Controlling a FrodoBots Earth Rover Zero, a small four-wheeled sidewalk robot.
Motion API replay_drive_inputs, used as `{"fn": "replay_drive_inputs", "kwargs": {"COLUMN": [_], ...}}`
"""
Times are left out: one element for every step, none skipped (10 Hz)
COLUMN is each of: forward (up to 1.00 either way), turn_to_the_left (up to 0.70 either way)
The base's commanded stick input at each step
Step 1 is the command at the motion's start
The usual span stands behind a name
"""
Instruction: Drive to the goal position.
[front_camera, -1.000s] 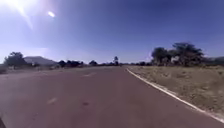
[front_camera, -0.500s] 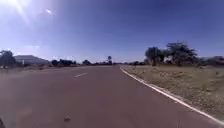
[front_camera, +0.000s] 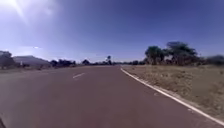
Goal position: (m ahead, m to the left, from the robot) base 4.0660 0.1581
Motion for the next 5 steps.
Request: {"fn": "replay_drive_inputs", "kwargs": {"forward": [1.0, 1.0, 1.0, 1.0, 1.0], "turn_to_the_left": [0.0, 0.0, 0.0, 0.0, 0.0]}}
